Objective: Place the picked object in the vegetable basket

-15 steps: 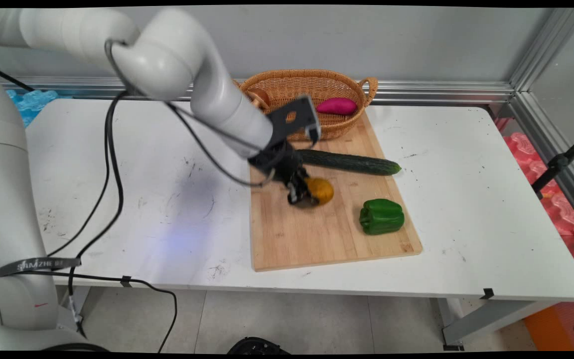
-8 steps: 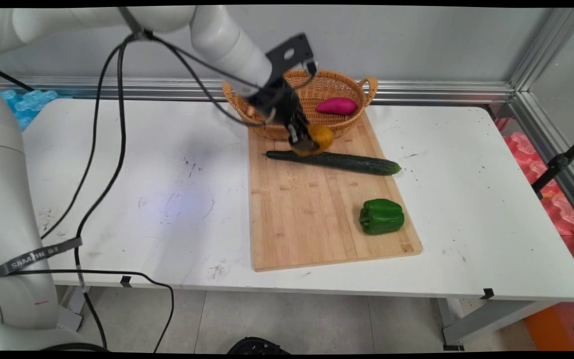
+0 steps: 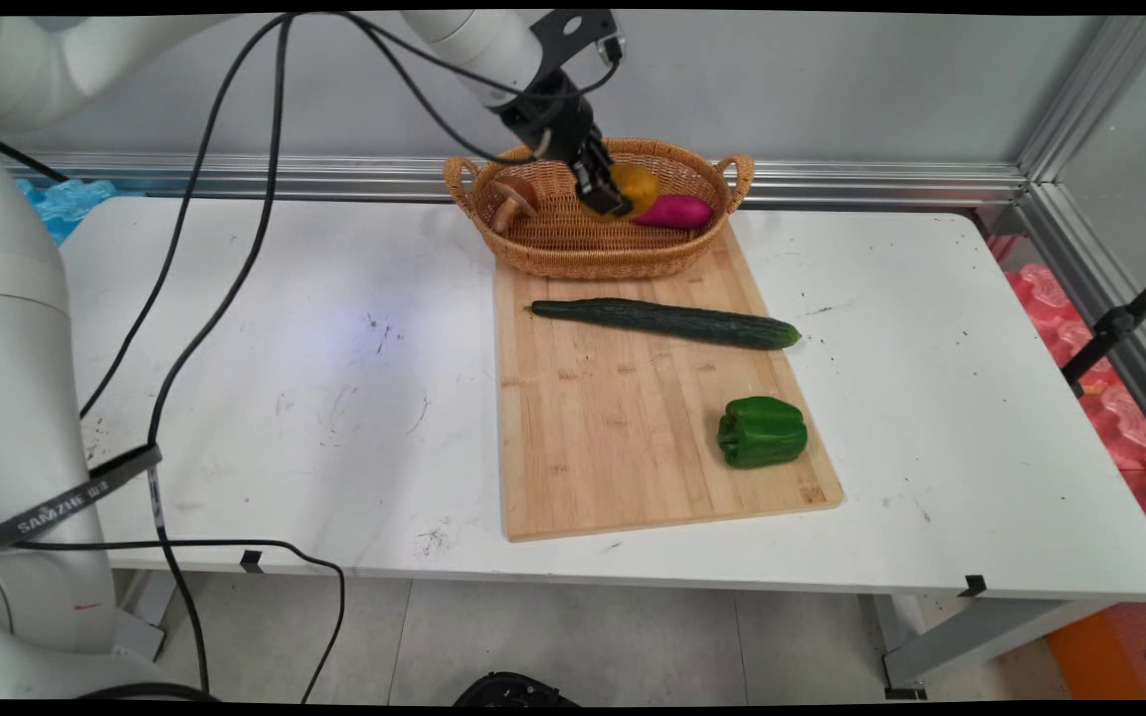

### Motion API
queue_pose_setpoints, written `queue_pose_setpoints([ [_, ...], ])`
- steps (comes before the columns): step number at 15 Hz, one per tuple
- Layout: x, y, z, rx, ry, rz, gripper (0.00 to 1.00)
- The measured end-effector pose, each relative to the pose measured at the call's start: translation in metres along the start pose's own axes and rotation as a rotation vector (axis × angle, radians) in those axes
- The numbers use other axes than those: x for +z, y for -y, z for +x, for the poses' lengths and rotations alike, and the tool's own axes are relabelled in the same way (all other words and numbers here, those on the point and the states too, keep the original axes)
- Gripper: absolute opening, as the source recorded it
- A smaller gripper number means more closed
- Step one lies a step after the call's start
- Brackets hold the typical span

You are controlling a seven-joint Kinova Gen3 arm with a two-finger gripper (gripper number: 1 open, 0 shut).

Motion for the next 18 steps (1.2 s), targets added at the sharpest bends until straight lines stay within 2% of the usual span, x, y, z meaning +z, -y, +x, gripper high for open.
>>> queue_pose_setpoints([
  [4,0.021,0.019,0.007,0.011,-0.009,0.000,0.00],
  [7,0.043,0.025,0.011,0.022,-0.007,-0.008,0.00],
  [14,0.089,0.024,0.009,0.029,0.010,-0.025,0.00],
  [18,0.105,0.023,0.006,0.026,0.017,-0.026,0.00],
])
